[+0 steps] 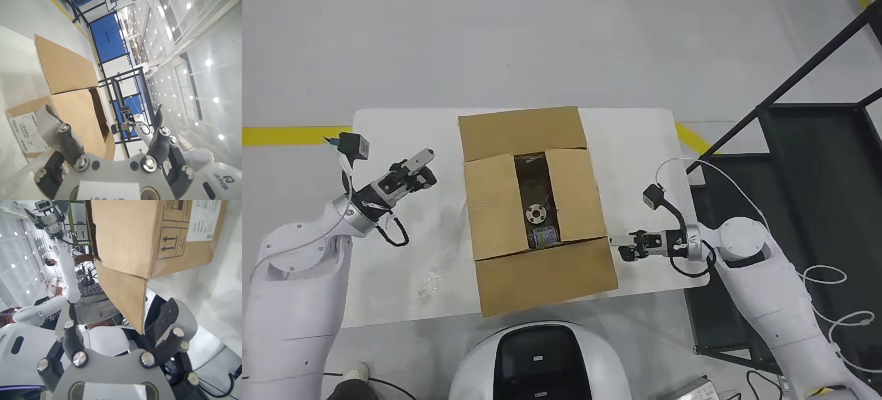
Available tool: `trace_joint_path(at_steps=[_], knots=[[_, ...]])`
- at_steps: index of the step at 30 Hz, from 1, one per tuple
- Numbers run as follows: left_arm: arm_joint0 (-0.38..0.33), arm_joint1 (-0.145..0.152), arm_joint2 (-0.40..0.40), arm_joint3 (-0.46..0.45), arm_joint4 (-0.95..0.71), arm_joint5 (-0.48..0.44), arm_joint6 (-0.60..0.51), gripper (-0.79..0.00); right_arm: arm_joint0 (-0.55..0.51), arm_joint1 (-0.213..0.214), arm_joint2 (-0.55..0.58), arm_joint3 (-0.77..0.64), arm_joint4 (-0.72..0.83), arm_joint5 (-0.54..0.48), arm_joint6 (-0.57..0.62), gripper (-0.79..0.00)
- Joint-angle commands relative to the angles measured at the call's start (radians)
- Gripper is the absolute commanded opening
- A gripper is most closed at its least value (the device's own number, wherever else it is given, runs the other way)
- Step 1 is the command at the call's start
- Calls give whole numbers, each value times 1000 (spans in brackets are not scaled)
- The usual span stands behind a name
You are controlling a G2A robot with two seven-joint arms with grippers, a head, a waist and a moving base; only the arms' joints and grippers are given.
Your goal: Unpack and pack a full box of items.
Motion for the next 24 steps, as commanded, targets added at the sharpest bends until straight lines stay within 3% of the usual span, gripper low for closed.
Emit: trace_joint_path(at_steps=[1, 11, 16, 24], knots=[[0, 0, 0, 0, 0, 0, 0, 0, -5, -1, -2, -6, 2, 2, -22, 0], [3, 9, -26, 6, 69, 4, 64, 0, -61, 15, 71, -2, -75, 40, -146, 0], [-30, 14, -40, 42, 75, -2, 70, 0, -59, 13, 18, 45, -119, 59, -120, 0], [-65, 21, -45, 71, 85, 0, 76, 0, -34, -6, -80, 62, -18, 1, -72, 0]])
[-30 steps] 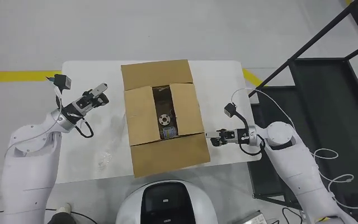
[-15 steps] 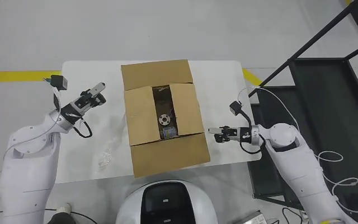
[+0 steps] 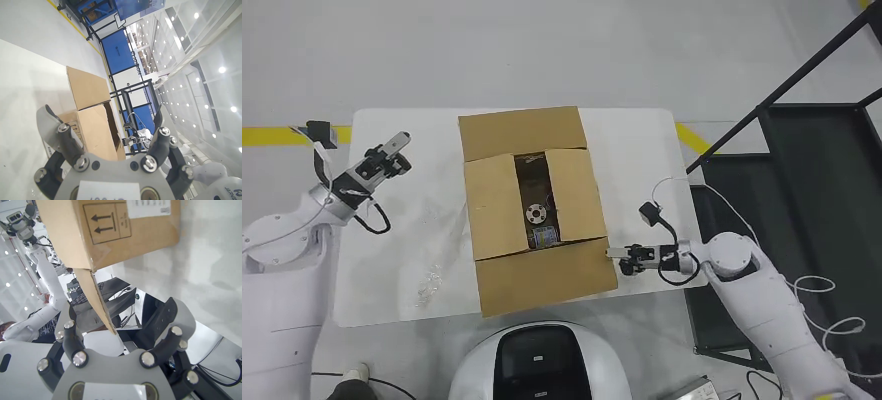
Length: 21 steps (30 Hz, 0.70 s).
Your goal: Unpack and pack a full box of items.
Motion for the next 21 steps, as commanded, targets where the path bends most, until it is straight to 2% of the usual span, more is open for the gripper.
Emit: trace_joint_path(at_steps=[1, 8, 14, 21], knots=[[-8, 2, -4, 9, 2, 2, 9, 0, 4, -3, -13, 2, 48, -16, 20, 0], [-26, 5, 5, 51, 6, 20, 14, 0, 15, -9, 12, 34, 297, -76, 88, 0], [-112, 0, 86, 184, 60, 33, -30, 0, 75, -31, -34, 66, 499, -84, 157, 0], [-211, -12, 169, 308, 62, -9, -81, 0, 183, -61, -126, 126, 509, -90, 117, 0]])
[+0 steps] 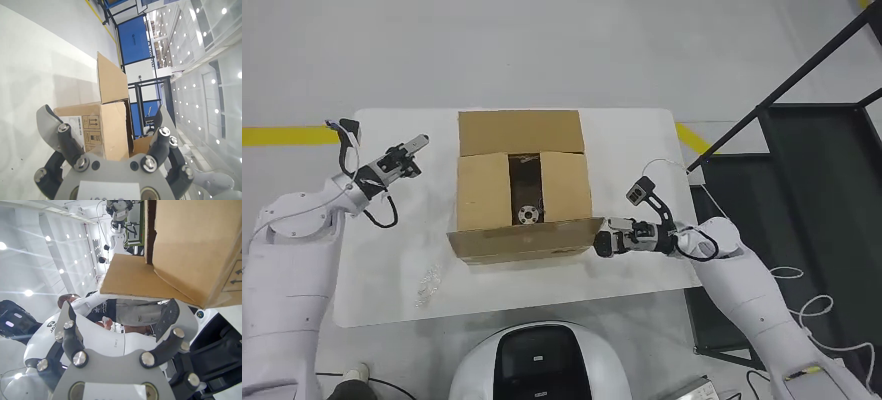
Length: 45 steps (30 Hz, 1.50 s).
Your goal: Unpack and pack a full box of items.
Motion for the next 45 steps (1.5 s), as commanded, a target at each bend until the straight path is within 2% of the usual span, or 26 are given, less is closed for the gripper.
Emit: trace_joint_path(at_steps=[1, 6, 10, 16, 23, 28, 32, 36, 41, 45], knots=[[-24, -3, 19, 32, -3, -15, -14, 0, 29, -9, -25, 15, 1, -3, -17, 0], [-72, -8, 54, 101, 13, -50, -25, 0, 71, -23, -60, 45, -20, -4, -58, 0], [-92, -8, 62, 132, 16, -67, -23, 0, 76, -23, -60, 53, -27, 8, -29, 0], [-89, -3, 53, 143, 13, -72, -7, 0, 63, -15, -47, 21, -48, 29, 25, 0], [-84, 1, 54, 137, 24, -69, 20, 0, 93, -31, -85, -14, -3, 58, 8, 0], [-78, 6, 50, 132, 25, -64, 19, 0, 133, -48, -109, 2, 6, 31, -58, 0], [-91, 8, 50, 124, 28, -59, 13, 0, 162, -59, -127, 27, -57, 6, -167, 0], [-114, 8, 65, 121, 39, -101, -8, 0, 180, -65, -140, 41, -137, -3, -247, 0], [-132, 7, 90, 132, 5, -145, -103, 0, 177, -66, -141, 39, -174, -2, -274, 0], [-132, 8, 91, 134, -2, -149, -113, 0, 170, -66, -138, 37, -174, 2, -275, 0]])
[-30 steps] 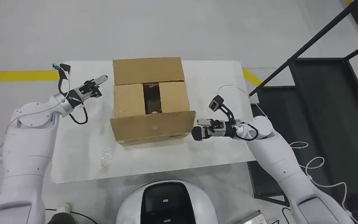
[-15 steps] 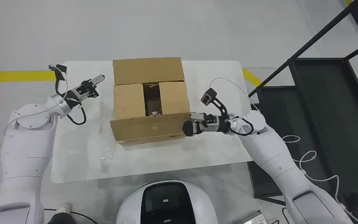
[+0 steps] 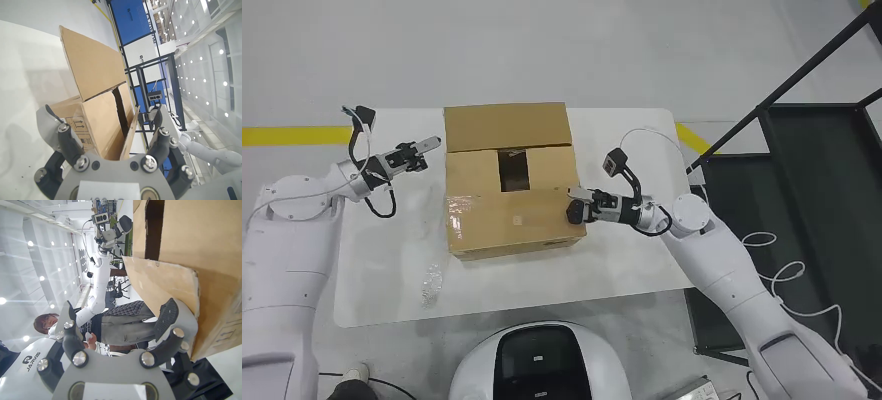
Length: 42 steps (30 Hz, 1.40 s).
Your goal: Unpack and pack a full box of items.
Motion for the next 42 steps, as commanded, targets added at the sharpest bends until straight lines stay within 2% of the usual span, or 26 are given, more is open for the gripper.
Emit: trace_joint_path(at_steps=[1, 10, 13, 16, 22, 26, 31, 38, 42], knots=[[0, 0, 0, 0, 1, 1, 2, 0, 0, 0, 0, 0, 1, 0, 1, 0], [2, 0, 0, -3, 9, 4, 8, 0, 0, 0, 0, 0, 1, 0, 1, 0], [13, 5, 6, -46, 97, 47, 70, 0, 0, 0, 0, 0, 1, 0, 1, 0], [-9, 0, 24, -30, 112, 63, 107, 0, 0, 0, 0, 0, 1, 0, 1, 0], [-112, -35, 125, 90, 113, 42, 143, 0, 0, 0, 0, 0, 1, 0, 1, 0], [-197, -74, 205, 241, 79, 7, 145, 0, 0, 0, 0, 0, 1, 0, 1, 0], [-278, -116, 271, 395, 65, -82, 169, 0, 0, 0, 0, 0, 1, 0, 1, 0], [-349, -171, 322, 545, 24, -170, 222, 0, 0, 0, 0, 0, 1, 0, 1, 0], [-373, -194, 323, 596, -37, -214, 204, 0, 0, 0, 0, 0, 1, 0, 1, 0]])
